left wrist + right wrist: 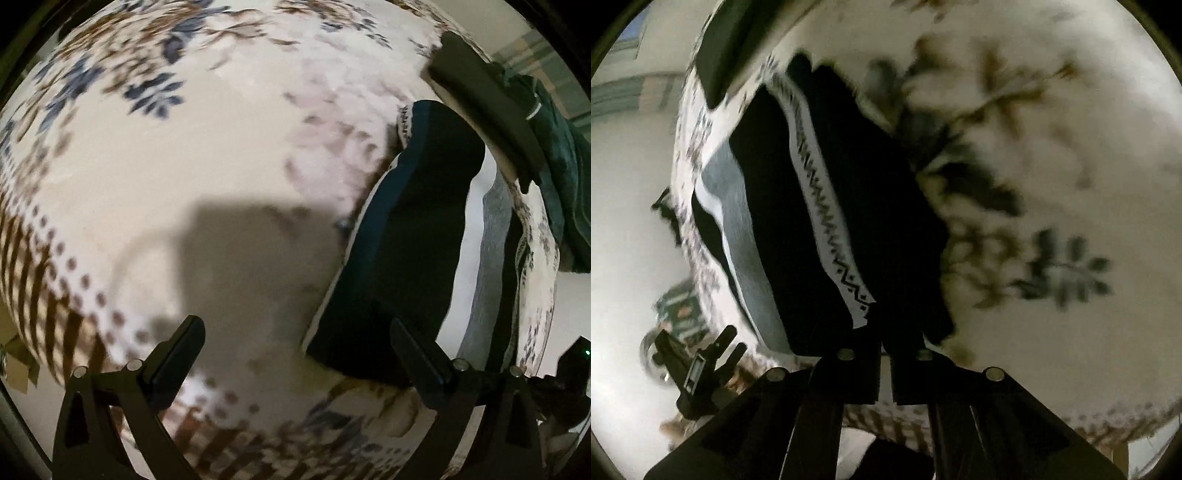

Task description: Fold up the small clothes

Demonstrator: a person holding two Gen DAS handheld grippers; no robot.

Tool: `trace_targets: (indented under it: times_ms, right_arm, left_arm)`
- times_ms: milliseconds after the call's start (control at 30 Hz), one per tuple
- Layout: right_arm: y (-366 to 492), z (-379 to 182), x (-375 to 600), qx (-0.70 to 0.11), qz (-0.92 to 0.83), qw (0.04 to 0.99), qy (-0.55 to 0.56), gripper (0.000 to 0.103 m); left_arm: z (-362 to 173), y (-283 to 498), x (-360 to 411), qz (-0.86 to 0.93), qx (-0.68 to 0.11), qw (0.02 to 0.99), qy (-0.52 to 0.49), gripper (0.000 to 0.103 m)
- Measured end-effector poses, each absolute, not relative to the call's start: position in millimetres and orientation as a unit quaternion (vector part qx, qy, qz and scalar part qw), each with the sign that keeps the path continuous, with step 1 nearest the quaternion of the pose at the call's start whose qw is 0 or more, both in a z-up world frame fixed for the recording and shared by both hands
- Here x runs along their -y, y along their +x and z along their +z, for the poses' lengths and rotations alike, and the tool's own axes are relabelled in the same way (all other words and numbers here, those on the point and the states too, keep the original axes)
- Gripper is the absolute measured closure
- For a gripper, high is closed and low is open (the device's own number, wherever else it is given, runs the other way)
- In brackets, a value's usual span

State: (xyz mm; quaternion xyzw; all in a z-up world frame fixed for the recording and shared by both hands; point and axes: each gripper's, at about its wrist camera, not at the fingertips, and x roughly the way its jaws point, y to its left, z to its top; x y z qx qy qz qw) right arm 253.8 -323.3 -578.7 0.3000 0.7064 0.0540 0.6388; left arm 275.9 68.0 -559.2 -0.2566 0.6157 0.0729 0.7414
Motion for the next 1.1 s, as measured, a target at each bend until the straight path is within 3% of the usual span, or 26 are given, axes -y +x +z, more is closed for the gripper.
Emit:
trace_targets:
  times_ms: [200, 233, 267, 367, 400, 533, 633, 733, 767, 800, 867, 967, 1100]
  right_arm:
    - [268, -594, 320, -0.767, 0.048, 0.587, 0.254, 0.099]
    - [276, -586, 316, -0.765, 0.051, 0.593, 0.246, 0.095]
    - [288, -570, 310, -0.755, 0.055, 0.611, 0.23, 0.086]
    - [335, -517, 270, -0.706, 0.109, 0.673, 0.191, 0.045]
    - [350, -510, 253, -0.7, 0.135, 0.678, 0.18, 0.042]
    - [419, -508, 131, -0.694, 0.254, 0.668, 0.088, 0.042]
    - [459, -540, 37, -0.715, 0.324, 0.619, 0.028, 0.042]
    - [480, -571, -21, -0.755, 0.349, 0.555, -0.014, 0.042]
    - [484, -584, -38, -0.771, 0.349, 0.532, -0.035, 0.06]
    - [486, -589, -44, -0.777, 0.341, 0.526, -0.046, 0.091]
    - [488, -595, -37, -0.789, 0.312, 0.529, -0.019, 0.093]
    - [510, -617, -23, -0.807, 0.251, 0.534, 0.036, 0.094]
    - [501, -619, -30, -0.795, 0.277, 0.538, 0.017, 0.092]
  left_arm:
    - [-554, 304, -58, 0.035, -0.6, 0.758, -0.254, 0.002]
    - [-552, 305, -61, 0.031, -0.599, 0.759, -0.252, 0.002]
    - [-553, 304, -62, 0.021, -0.597, 0.761, -0.254, 0.002]
    - [-558, 290, -68, -0.001, -0.594, 0.758, -0.269, 0.002]
    - [-557, 281, -71, -0.004, -0.593, 0.757, -0.275, 0.002]
    - [-564, 262, -72, -0.048, -0.561, 0.764, -0.315, 0.002]
    - [-565, 263, -64, -0.079, -0.549, 0.774, -0.304, 0.015]
    - [-573, 268, -58, -0.11, -0.551, 0.767, -0.309, 0.061]
    - [-575, 268, -56, -0.118, -0.553, 0.764, -0.311, 0.077]
    - [-577, 269, -54, -0.127, -0.554, 0.762, -0.31, 0.078]
    - [-580, 269, -50, -0.141, -0.552, 0.765, -0.299, 0.085]
    - [-583, 267, -43, -0.158, -0.546, 0.773, -0.282, 0.085]
    - [-583, 273, -49, -0.153, -0.563, 0.757, -0.295, 0.081]
